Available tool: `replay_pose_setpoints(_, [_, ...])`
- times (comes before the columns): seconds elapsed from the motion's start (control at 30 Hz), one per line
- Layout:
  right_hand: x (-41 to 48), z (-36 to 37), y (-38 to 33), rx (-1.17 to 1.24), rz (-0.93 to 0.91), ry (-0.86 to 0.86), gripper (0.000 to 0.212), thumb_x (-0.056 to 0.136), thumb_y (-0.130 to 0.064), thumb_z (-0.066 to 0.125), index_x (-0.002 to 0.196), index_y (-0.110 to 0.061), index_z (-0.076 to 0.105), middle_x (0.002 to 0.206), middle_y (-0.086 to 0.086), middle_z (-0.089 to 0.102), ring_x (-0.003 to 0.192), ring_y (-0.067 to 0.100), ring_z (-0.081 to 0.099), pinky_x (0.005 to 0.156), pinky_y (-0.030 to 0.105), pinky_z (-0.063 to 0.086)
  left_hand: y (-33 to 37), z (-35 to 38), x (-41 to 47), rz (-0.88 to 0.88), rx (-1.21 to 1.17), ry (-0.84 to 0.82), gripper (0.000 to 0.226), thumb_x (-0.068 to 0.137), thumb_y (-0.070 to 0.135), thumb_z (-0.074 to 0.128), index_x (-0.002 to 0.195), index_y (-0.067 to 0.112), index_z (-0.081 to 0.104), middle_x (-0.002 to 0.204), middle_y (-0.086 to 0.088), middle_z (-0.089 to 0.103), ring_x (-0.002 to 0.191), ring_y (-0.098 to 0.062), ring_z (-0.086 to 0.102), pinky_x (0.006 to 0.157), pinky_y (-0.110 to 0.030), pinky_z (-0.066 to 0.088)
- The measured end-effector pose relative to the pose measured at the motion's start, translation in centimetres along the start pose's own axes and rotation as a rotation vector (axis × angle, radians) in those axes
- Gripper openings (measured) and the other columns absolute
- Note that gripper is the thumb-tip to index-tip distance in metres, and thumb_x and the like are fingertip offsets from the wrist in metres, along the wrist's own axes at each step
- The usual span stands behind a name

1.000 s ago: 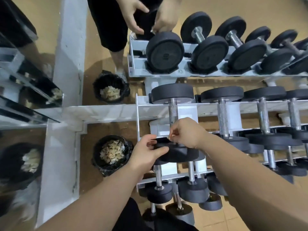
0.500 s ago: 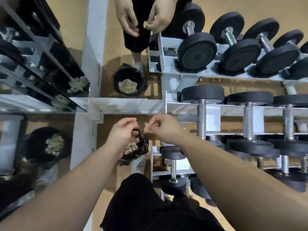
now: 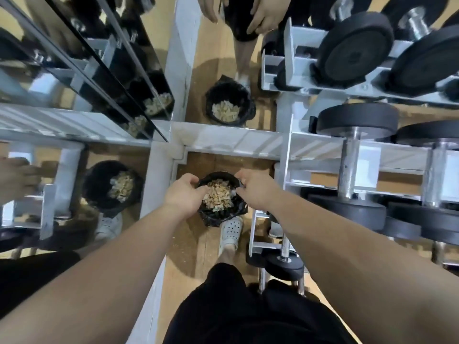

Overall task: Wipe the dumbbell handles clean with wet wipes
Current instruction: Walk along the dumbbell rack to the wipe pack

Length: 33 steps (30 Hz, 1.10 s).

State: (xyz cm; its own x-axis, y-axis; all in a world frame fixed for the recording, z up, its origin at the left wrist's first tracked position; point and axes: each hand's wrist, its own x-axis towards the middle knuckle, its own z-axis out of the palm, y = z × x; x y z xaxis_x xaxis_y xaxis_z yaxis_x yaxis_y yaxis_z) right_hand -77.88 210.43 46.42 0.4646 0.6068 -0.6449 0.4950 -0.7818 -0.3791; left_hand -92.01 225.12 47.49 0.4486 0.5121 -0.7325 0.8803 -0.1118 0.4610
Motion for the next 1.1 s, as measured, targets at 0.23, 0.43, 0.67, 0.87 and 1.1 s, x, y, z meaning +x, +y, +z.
replay_pose_setpoints(0.23, [-9.5,-1.4,3.0,0.002,-0.053,0.117,0.051,0.091,-0.042,0.061,0.137,-0.023,0.053,0.127,0.006,0.059,0.119,0.028,0.054,0.101,0.036,0.046,2.9,2.4,-6.6,0.176,0.129,0.042,0.05,0.096,0.039,0.062,0.138,0.016,0.052,0.13,-0.009,0.059,0.101,-0.025,0.058,0.094,-0.037,0.05])
replay_pose_setpoints(0.43, [-22.5,0.5,8.7,0.107,-0.085,0.332,0.031,0.087,-0.053,0.065,0.106,-0.027,0.068,0.106,0.008,0.06,0.099,0.029,0.062,0.084,0.036,0.052,2.7,8.5,-15.8,0.316,0.22,0.118,0.041,0.092,0.042,0.068,0.124,0.019,0.059,0.117,-0.007,0.065,0.104,-0.03,0.063,0.093,-0.042,0.054])
replay_pose_setpoints(0.67, [-41.4,5.0,19.1,0.24,0.153,0.505,0.04,0.089,-0.046,0.066,0.122,-0.022,0.065,0.12,0.01,0.057,0.11,0.029,0.058,0.096,0.036,0.047,3.6,19.2,-26.1,0.471,0.368,-0.01,0.05,0.085,0.052,0.071,0.123,0.022,0.059,0.115,-0.006,0.068,0.09,-0.025,0.065,0.082,-0.036,0.052])
replay_pose_setpoints(0.87, [-53.4,10.0,26.1,0.388,0.481,0.669,0.036,0.091,-0.042,0.063,0.116,-0.017,0.067,0.113,0.008,0.061,0.105,0.027,0.058,0.09,0.039,0.049,7.1,28.1,-31.9,0.722,0.525,-0.197,0.042,0.093,0.042,0.067,0.127,0.02,0.058,0.116,-0.003,0.063,0.094,-0.021,0.059,0.08,-0.031,0.043])
replay_pose_setpoints(1.1, [-62.7,17.6,30.6,0.633,0.793,0.806,0.04,0.088,-0.045,0.065,0.124,-0.027,0.065,0.119,0.0,0.057,0.108,0.023,0.058,0.093,0.036,0.049,11.0,38.5,-39.6,0.97,0.79,-0.418,0.044,0.092,0.043,0.064,0.129,0.022,0.057,0.123,-0.005,0.061,0.1,-0.024,0.061,0.082,-0.035,0.049])
